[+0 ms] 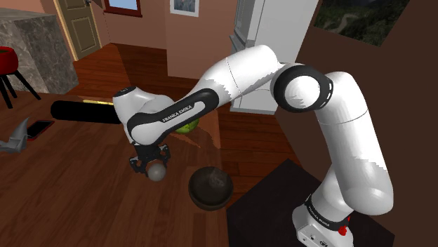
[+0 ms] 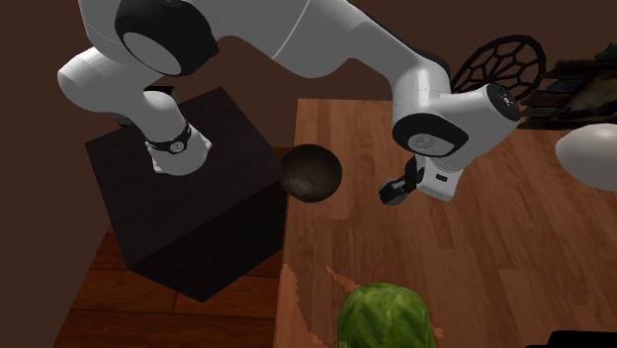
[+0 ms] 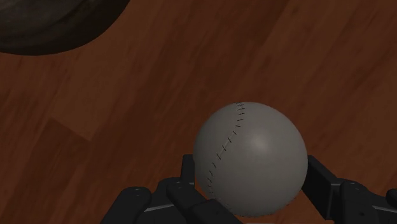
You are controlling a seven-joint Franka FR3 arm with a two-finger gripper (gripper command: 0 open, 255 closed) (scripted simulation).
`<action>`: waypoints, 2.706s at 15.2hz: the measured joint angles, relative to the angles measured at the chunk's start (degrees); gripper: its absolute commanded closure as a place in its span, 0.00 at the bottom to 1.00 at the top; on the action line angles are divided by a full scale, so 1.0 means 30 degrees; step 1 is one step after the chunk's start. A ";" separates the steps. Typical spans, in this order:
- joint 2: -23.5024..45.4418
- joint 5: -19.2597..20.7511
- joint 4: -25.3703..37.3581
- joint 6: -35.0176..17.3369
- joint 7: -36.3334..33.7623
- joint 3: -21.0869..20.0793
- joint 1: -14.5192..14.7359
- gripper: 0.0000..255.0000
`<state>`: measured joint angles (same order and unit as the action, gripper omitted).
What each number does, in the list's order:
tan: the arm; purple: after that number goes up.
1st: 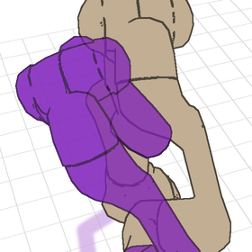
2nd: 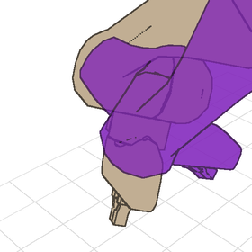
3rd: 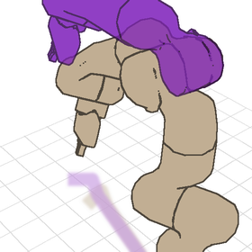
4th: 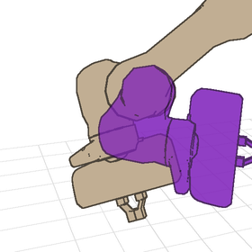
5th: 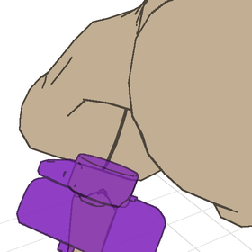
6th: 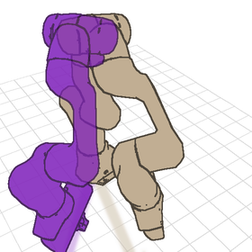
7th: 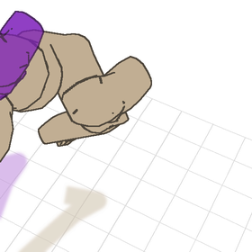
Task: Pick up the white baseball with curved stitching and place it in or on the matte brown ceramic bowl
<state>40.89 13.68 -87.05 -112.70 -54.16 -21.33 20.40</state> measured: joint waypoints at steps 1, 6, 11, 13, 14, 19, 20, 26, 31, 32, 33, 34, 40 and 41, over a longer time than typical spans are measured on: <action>-0.0001 0.0000 -0.0001 -0.0001 0.0000 0.0000 0.0000 1.00; -0.0489 -0.0175 0.0287 0.0753 0.0086 -0.0126 -0.0049 1.00; -0.1148 -0.0396 0.0507 0.1598 0.0184 -0.0282 -0.0136 1.00; -0.1388 -0.0479 0.0620 0.1944 0.0217 -0.0337 -0.0162 1.00; -0.1551 -0.0531 0.0633 0.2112 0.0245 -0.0369 -0.0196 1.00; -0.1993 -0.0707 0.1242 0.3131 0.0330 -0.0482 -0.0198 1.00; -0.2104 -0.0751 0.1363 0.3361 0.0346 -0.0510 -0.0202 1.00; -0.3568 -0.1174 0.0209 0.3615 0.0472 -0.0747 -0.0605 1.00; -0.7601 -0.2418 -0.5527 0.1681 0.1025 -0.1227 -0.1887 1.00; -0.8375 -0.2715 -0.6410 0.1516 0.1192 -0.1309 -0.2077 1.00; -0.9090 -0.2978 -0.7444 0.1120 0.1403 -0.1344 -0.2283 1.00; -0.9739 -0.3231 -0.8300 0.0855 0.1609 -0.1371 -0.2448 1.00; -1.4677 -0.5332 -1.4011 -0.0386 0.3238 -0.1389 -0.3027 1.00; -1.5425 -0.5653 -1.4735 -0.0419 0.3525 -0.1328 -0.3035 1.00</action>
<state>-5.38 -3.28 -131.25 -113.96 -43.58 -25.31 11.29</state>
